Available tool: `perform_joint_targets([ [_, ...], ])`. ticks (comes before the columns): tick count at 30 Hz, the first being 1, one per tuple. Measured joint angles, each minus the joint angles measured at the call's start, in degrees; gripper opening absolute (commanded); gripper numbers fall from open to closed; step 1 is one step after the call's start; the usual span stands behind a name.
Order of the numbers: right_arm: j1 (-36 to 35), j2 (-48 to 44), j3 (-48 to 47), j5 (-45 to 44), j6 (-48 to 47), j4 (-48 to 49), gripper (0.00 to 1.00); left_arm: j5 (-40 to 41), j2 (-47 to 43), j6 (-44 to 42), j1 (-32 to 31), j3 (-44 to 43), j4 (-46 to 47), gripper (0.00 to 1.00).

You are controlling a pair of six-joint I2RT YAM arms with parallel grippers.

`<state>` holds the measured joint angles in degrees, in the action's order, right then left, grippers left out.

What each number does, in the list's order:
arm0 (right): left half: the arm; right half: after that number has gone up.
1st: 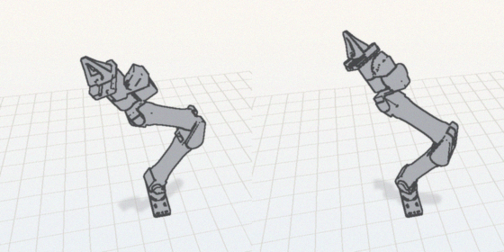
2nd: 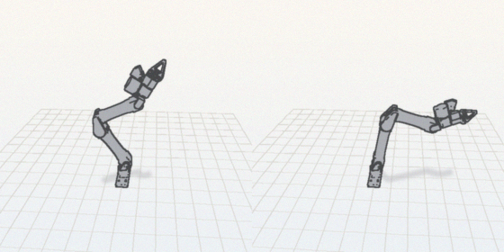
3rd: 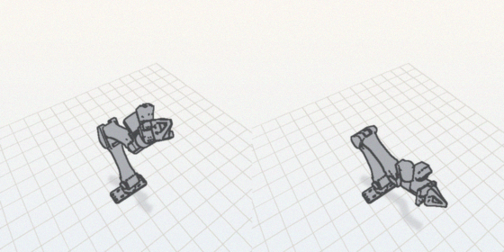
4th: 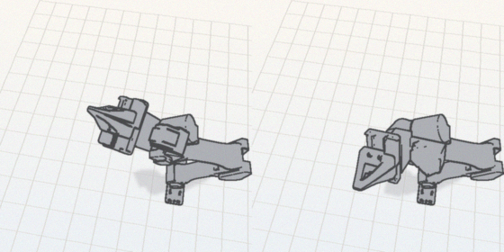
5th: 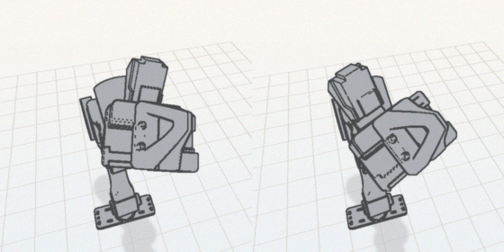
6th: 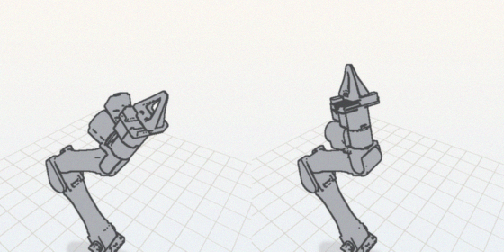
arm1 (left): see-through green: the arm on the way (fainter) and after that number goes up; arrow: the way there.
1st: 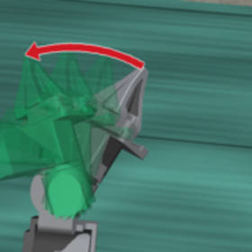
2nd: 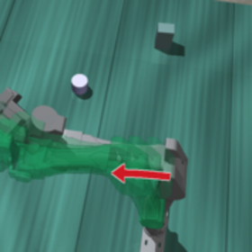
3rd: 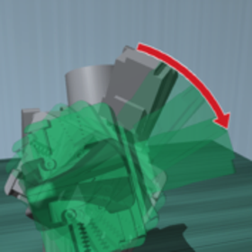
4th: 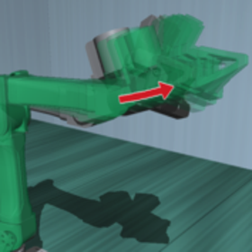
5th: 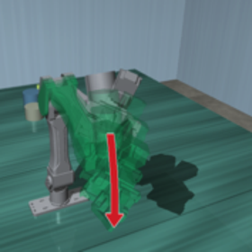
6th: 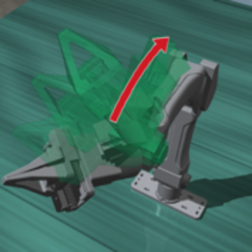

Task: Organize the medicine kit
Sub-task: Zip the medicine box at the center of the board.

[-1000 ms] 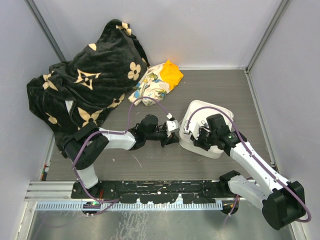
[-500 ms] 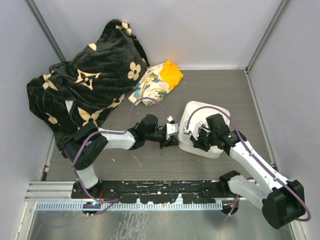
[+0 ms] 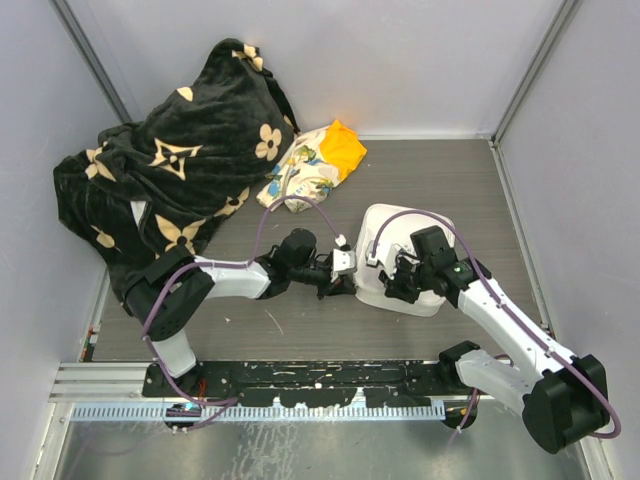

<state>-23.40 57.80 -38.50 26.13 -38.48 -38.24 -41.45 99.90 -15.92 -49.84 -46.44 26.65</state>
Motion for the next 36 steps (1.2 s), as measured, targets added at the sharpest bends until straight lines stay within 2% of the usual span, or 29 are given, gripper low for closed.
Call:
perform_joint_targets([
  [7, 0.44, -0.98, 0.81, 0.04, -1.09, 2.36, 0.01, 4.85, -1.53, 3.93, 0.72, 2.95, 3.91, 0.00],
  [17, 1.81, -3.78, 3.76, -0.59, -9.01, 7.69, 0.01, 14.91, -4.39, 12.20, 3.43, 8.22, 13.44, 0.00],
  [27, 2.19, -3.32, 3.80, -0.26, -11.15, 8.28, 0.01, 18.01, -4.39, 12.83, 3.37, 7.72, 12.96, 0.00],
  [36, 2.51, -2.95, 3.41, -0.31, -13.35, 7.52, 0.01, 26.75, -4.39, 11.10, 2.56, 5.20, 9.81, 0.00],
])
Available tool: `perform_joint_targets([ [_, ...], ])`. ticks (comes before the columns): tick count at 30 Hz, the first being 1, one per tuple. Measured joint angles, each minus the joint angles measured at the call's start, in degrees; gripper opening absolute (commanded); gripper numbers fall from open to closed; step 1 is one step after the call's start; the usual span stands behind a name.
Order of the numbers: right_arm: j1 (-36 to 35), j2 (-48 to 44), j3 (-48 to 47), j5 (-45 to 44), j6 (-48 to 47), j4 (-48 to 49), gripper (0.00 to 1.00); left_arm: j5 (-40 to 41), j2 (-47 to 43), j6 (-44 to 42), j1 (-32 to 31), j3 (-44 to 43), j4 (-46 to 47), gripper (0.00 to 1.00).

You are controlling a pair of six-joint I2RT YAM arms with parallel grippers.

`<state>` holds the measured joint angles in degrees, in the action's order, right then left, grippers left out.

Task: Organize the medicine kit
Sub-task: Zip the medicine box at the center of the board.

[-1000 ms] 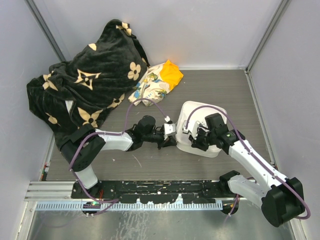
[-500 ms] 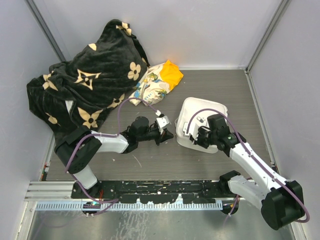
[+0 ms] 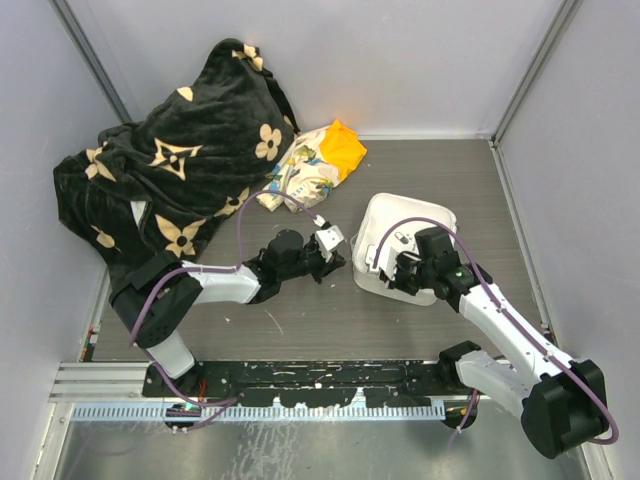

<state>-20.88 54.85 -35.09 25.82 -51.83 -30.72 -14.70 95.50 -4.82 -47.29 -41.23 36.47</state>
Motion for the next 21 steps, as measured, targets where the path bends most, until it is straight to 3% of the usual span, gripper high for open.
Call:
perform_joint_targets([
  [21, 0.33, -3.61, -0.33, -4.17, -11.67, -7.32, 0.01, -0.35, 6.38, -0.11, 1.66, -16.94, -18.23, 0.00],
])
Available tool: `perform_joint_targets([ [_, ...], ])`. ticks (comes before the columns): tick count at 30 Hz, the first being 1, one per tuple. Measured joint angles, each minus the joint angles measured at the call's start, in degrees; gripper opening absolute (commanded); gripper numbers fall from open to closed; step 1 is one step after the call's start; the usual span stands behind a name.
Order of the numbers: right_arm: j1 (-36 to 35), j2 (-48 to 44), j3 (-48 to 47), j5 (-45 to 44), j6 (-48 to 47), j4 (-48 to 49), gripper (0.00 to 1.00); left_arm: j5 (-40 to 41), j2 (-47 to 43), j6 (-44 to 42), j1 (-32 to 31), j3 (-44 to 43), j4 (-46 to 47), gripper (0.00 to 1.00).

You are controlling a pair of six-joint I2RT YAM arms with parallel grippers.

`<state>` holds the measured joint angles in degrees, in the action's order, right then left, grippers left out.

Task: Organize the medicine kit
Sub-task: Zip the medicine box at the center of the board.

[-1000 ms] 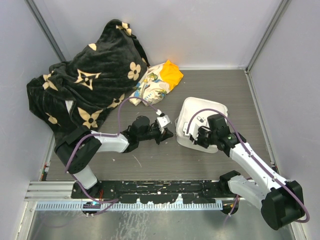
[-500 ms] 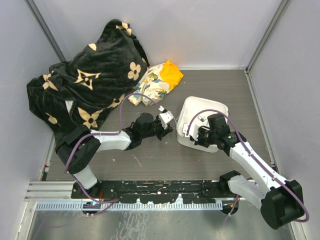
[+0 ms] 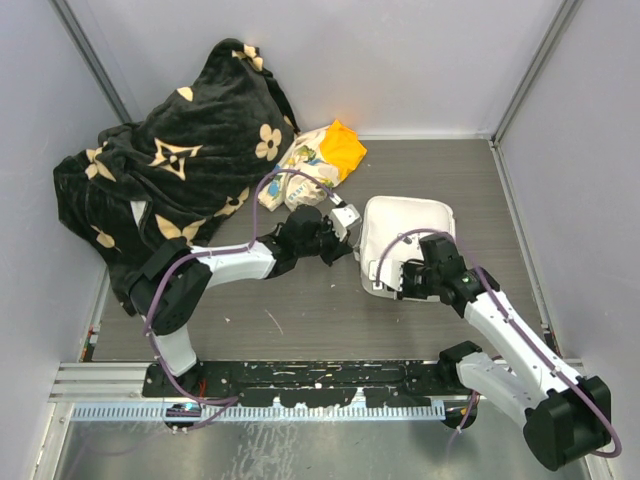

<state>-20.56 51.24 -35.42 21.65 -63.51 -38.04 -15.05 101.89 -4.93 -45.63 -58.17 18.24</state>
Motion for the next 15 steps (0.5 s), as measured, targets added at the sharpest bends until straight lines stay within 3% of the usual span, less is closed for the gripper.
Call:
perform_joint_targets([
  [2, 0.17, -0.66, 0.02, -1.11, -1.51, -0.90, 0.05, -1.25, -0.17, 0.52, -0.04, 0.15, -0.11, 0.00],
  [4, 0.74, -0.90, 0.00, -0.94, -2.14, -1.40, 0.16, -1.51, -1.03, 0.81, -0.42, 1.03, -0.11, 0.00],
  [8, 1.51, 0.61, -2.16, 0.98, 1.09, -4.59, 0.50, 0.07, -4.04, 1.09, -2.05, 3.26, -1.20, 0.00],
  [15, 1.88, 4.17, -4.87, 9.05, 13.22, -5.03, 0.59, 3.54, -6.97, 5.27, -2.73, 4.55, -2.08, 0.00],
])
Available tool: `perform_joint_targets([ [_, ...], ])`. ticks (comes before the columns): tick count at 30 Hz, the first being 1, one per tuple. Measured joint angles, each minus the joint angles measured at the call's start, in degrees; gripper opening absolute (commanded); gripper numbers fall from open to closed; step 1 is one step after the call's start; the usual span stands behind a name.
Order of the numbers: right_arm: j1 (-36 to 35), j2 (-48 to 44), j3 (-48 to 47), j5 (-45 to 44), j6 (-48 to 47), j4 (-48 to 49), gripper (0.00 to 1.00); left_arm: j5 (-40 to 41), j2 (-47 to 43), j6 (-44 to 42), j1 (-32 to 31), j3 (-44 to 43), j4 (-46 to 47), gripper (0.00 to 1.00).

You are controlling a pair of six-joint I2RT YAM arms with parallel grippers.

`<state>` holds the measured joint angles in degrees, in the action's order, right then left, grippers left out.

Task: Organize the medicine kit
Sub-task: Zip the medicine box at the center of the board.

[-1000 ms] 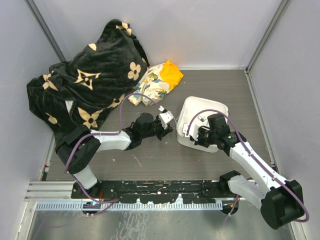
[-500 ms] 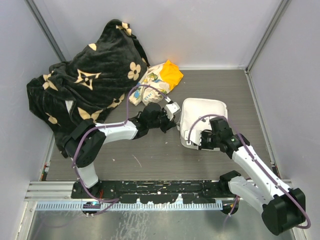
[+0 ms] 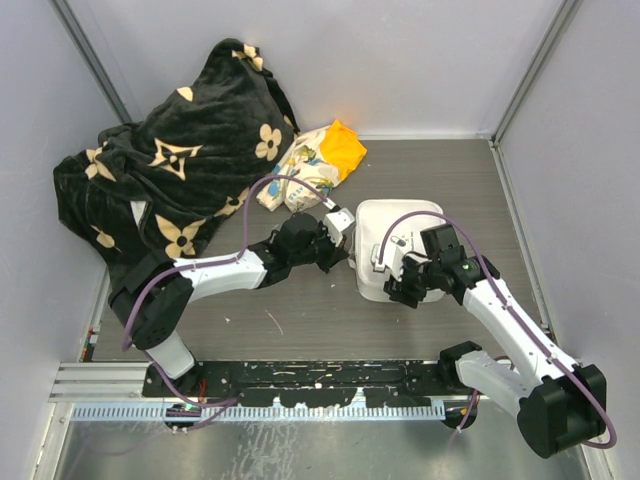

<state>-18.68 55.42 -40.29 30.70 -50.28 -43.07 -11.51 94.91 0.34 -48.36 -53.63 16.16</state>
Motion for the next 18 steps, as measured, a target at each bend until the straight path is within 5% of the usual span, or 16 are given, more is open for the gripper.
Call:
perform_joint_targets([
  [11, -9.81, 4.42, 3.56, 0.39, 17.57, 19.10, 0.65, -1.73, 1.29, 7.85, 0.15, 1.81, 1.97, 0.00],
  [18, -15.76, 5.68, 5.05, -10.62, 19.80, 27.26, 0.42, -3.08, 2.71, 8.48, 1.51, 2.73, 3.72, 0.00],
])
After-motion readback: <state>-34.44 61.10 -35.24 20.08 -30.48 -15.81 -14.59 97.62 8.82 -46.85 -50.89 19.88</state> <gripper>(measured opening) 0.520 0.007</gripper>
